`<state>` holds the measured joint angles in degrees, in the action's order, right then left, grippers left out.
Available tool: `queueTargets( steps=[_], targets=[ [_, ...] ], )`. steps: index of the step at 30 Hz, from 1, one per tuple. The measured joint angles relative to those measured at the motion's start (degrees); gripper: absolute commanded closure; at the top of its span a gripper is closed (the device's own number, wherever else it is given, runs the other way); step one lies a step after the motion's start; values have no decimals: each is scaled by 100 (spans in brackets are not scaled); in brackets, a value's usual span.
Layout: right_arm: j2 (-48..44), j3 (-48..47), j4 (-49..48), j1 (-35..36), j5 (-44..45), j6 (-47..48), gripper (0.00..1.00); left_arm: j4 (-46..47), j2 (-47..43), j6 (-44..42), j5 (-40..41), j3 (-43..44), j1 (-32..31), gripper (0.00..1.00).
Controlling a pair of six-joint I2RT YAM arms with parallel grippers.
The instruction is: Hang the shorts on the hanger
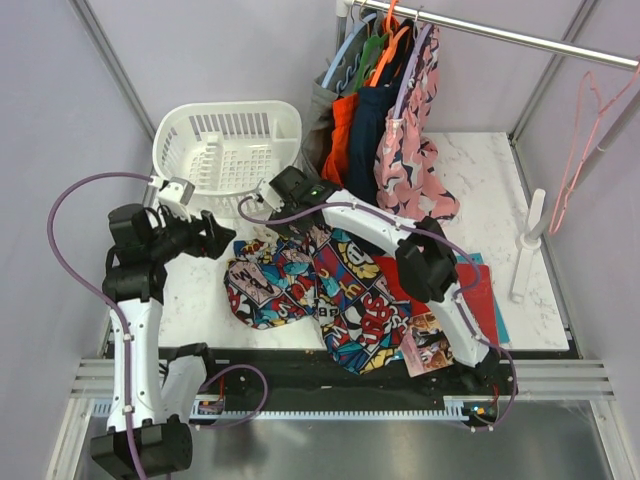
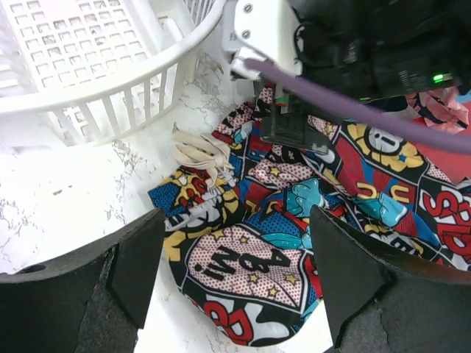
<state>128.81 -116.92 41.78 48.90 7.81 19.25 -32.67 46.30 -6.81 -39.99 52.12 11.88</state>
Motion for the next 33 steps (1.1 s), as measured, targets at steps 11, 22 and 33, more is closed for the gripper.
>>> queueTargets(
  steps=[11,22,33],
  targets=[
    [-310,476,236,-33,-238,79,100,-173,227,-960,61,-197,4,29],
    [-4452,2684,555,-22,-2013,1036,100,-195,901,-3005,-691,-592,-17,26],
    [-5554,5613,997,-22,-2347,1631,100,192,2013,-3390,-352,-415,-2430,28]
  ],
)
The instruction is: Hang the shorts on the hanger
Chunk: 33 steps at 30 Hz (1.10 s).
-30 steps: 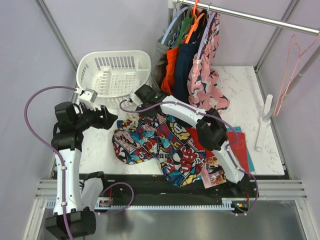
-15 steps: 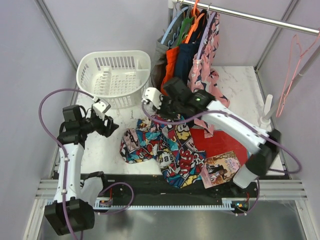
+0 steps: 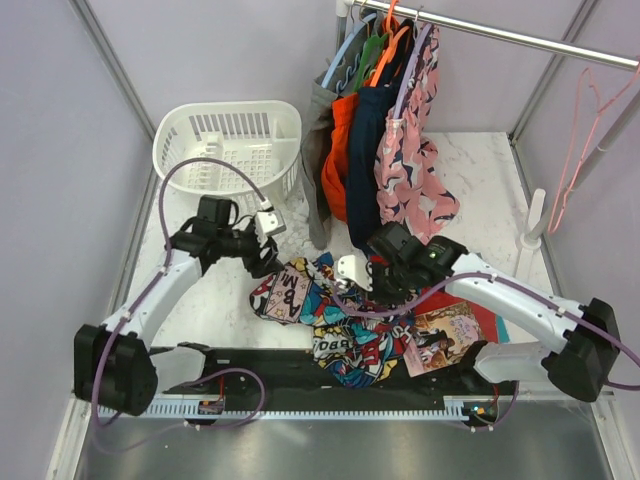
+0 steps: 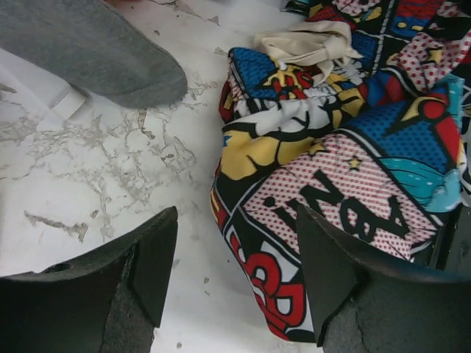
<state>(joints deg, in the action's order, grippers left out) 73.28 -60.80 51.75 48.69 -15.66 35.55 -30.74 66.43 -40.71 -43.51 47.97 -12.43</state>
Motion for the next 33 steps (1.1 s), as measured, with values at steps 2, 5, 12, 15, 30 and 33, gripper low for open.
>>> queueTargets(
  steps=[2,5,12,15,30,33],
  targets=[
    [-251,254,52,0,4,48,100,127,352,72,107,129,-260,28],
    [-546,439,59,0,4,114,100,365,1130,308,282,522,-511,28],
    [-634,723,-15,0,2,177,100,734,2358,839,448,1346,-1106,28],
    [-636,754,-39,0,0,175,100,876,2559,962,492,1397,-1432,27],
    [-1165,975,-48,0,162,219,100,896,3294,1211,1154,1572,-2291,97],
    [-1252,955,-42,-4,267,153,100,726,2417,1270,1165,1196,-2238,98]
  ],
)
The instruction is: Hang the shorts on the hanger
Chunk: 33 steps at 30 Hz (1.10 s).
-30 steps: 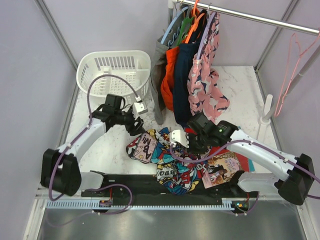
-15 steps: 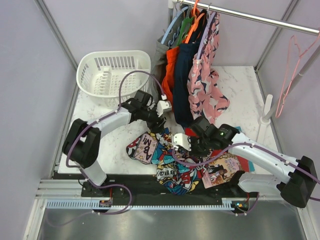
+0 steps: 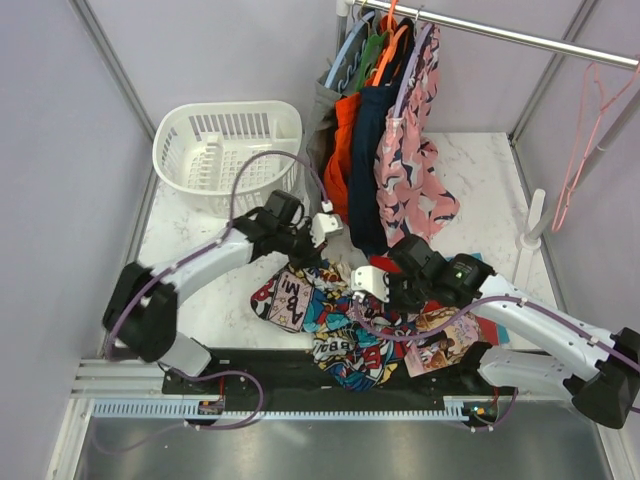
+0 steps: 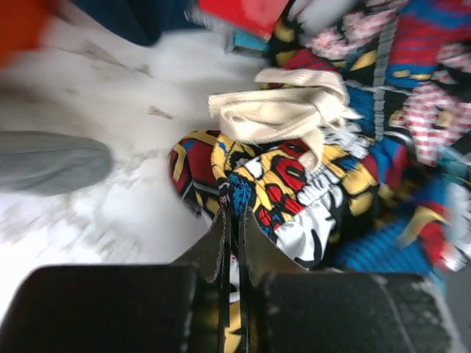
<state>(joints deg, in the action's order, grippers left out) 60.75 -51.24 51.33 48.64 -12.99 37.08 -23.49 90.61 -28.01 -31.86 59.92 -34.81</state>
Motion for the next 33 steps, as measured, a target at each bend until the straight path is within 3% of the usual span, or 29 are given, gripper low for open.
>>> queueTargets(
  steps=[5,8,14,17,20,22,24,28,33],
  targets=[
    [50,-490,-59,-17,264,-258,100,-308,-2288,136,96,-332,385,98],
    [431,-1456,-151,-238,398,-376,100,-299,-3298,184,498,-295,852,98],
    [2028,-4496,-688,-1196,52,-498,100,-63,-3567,179,1331,468,1604,98],
    [2323,-5198,-992,-1445,-289,-415,100,-42,-3711,-4,1158,645,1668,98],
    [1998,-4784,-1086,-1456,-881,-83,100,-284,-4142,-271,658,402,1611,98],
    [1539,-3941,-1045,-1429,-1296,254,96,-457,-4627,-538,345,-212,1412,96],
    [1091,-2935,-1067,-1408,-1639,629,95,-629,-5112,-811,127,-981,1088,82],
    [474,-962,-999,-1292,-2006,1360,94,-1115,-5482,-1405,39,-2376,529,42],
    [352,92,-931,-951,-2090,1810,94,-1635,-5348,-1574,166,-2909,435,35]
  ],
)
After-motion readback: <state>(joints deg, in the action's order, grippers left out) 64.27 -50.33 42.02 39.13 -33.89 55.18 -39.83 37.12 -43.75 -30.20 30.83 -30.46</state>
